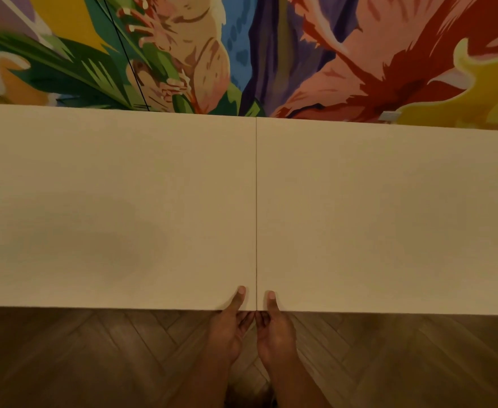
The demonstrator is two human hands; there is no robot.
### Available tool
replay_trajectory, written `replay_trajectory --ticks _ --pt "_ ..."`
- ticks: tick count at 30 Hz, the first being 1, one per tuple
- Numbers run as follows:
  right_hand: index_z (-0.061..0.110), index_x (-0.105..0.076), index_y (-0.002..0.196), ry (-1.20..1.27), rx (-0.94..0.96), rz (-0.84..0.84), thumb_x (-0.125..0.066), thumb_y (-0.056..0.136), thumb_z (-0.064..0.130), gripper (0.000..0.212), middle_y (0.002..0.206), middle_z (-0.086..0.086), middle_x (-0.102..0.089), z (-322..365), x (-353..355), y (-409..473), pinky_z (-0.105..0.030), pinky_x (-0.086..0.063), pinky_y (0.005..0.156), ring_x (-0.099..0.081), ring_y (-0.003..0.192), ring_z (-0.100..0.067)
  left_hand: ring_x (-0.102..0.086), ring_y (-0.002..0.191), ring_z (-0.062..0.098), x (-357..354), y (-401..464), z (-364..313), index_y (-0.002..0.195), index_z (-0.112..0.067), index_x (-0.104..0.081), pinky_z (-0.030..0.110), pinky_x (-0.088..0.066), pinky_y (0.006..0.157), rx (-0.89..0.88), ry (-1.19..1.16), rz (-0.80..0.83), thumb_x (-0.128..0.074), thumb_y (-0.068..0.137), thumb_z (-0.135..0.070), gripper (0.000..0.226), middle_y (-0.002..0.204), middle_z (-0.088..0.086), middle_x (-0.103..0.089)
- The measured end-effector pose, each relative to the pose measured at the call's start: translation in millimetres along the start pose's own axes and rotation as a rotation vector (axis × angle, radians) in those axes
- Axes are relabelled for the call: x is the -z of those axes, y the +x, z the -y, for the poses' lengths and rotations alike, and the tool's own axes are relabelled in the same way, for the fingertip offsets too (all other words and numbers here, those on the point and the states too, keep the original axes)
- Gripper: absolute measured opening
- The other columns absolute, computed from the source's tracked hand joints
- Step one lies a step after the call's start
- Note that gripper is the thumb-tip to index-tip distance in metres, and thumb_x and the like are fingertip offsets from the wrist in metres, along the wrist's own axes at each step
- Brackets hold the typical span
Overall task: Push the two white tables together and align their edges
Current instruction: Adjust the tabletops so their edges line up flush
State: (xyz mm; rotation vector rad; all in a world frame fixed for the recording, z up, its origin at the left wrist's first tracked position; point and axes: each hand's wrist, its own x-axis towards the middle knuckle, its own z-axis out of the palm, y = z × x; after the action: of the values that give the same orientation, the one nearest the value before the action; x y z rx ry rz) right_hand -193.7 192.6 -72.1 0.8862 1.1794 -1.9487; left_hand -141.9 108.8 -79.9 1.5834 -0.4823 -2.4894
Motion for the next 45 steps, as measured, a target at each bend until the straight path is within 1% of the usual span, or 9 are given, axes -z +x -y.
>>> replay_trajectory --ticks 3,6,8,13,18,23,31,36,45 --pt "-0.010 -0.054 0.137 -0.033 -0.008 -0.062 -0.072 0.095 0.028 0.059 0.131 -0.027 -0.065 -1 -2 1 -0.038 -0.055 0.093 -0.066 0.119 -0.036 -0.080 0.094 0.027 -2 2 -1 0.114 -0.001 -0.075 0.030 -0.064 0.067 -0.006 0.020 -0.028 -0.092 0.072 -0.023 0.050 0.106 0.018 -0.082" --pt "-0.010 -0.061 0.128 -0.042 -0.004 -0.049 -0.072 0.095 0.027 0.051 0.117 -0.025 -0.074 1 -4 -3 -0.029 -0.060 0.069 -0.075 0.099 -0.030 -0.081 0.087 0.026 -3 2 -2 0.110 0.000 -0.076 0.029 -0.064 0.063 -0.015 0.026 -0.047 -0.093 0.069 -0.022 0.050 0.102 0.018 -0.082" --pt "-0.008 -0.064 0.125 -0.008 0.000 -0.031 -0.071 0.096 0.024 0.044 0.116 -0.024 -0.075 2 -5 -5 -0.026 -0.061 0.063 -0.077 0.093 -0.028 -0.081 0.085 0.026 -3 2 -3 0.110 0.000 -0.077 0.029 -0.063 0.061 -0.017 0.026 -0.048 -0.092 0.073 -0.021 0.046 0.102 0.018 -0.082" --pt "-0.008 -0.065 0.121 0.041 0.012 -0.015 -0.069 0.097 0.018 0.035 0.112 -0.023 -0.077 4 -8 -10 -0.027 -0.061 0.064 -0.078 0.091 -0.027 -0.081 0.079 0.025 -7 1 -5 0.108 0.000 -0.077 0.028 -0.063 0.058 -0.014 0.025 -0.068 -0.091 0.074 -0.016 0.041 0.097 0.017 -0.083" --pt "-0.004 -0.065 0.110 0.052 -0.001 0.008 -0.069 0.096 0.016 0.025 0.088 -0.013 -0.082 6 -9 -15 -0.024 -0.061 0.055 -0.080 0.075 -0.021 -0.081 0.079 0.025 -8 2 -6 0.109 0.001 -0.076 0.028 -0.063 0.058 -0.011 0.021 -0.068 -0.091 0.074 -0.015 0.042 0.099 0.018 -0.082" --pt "-0.005 -0.063 0.122 0.072 0.019 -0.022 -0.071 0.095 0.015 0.034 0.116 -0.023 -0.075 5 -11 -14 -0.029 -0.062 0.066 -0.075 0.096 -0.028 -0.081 0.079 0.026 -8 0 -7 0.109 0.000 -0.076 0.029 -0.063 0.059 -0.006 0.034 -0.070 -0.091 0.074 -0.017 0.042 0.099 0.018 -0.082" --pt "-0.004 -0.066 0.118 0.061 0.013 -0.005 -0.071 0.095 0.018 0.032 0.114 -0.022 -0.076 5 -10 -16 -0.026 -0.062 0.062 -0.078 0.090 -0.024 -0.081 0.084 0.026 -10 0 -10 0.112 0.000 -0.075 0.029 -0.063 0.061 -0.001 0.030 -0.064 -0.092 0.072 -0.018 0.047 0.101 0.018 -0.082" --pt "-0.006 -0.062 0.127 0.040 -0.005 -0.026 -0.071 0.095 0.020 0.042 0.116 -0.023 -0.074 7 -10 -15 -0.026 -0.061 0.059 -0.075 0.095 -0.028 -0.081 0.082 0.026 -8 0 -8 0.113 -0.001 -0.076 0.029 -0.064 0.062 0.014 0.024 -0.036 -0.093 0.070 -0.019 0.050 0.102 0.019 -0.082" --pt "-0.008 -0.065 0.125 -0.002 0.018 -0.031 -0.073 0.094 0.022 0.044 0.113 -0.024 -0.075 6 -9 -13 -0.026 -0.061 0.058 -0.075 0.094 -0.030 -0.081 0.086 0.026 -4 0 -3 0.110 0.001 -0.076 0.030 -0.064 0.062 0.030 0.029 -0.011 -0.090 0.077 -0.018 0.041 0.103 0.019 -0.082"
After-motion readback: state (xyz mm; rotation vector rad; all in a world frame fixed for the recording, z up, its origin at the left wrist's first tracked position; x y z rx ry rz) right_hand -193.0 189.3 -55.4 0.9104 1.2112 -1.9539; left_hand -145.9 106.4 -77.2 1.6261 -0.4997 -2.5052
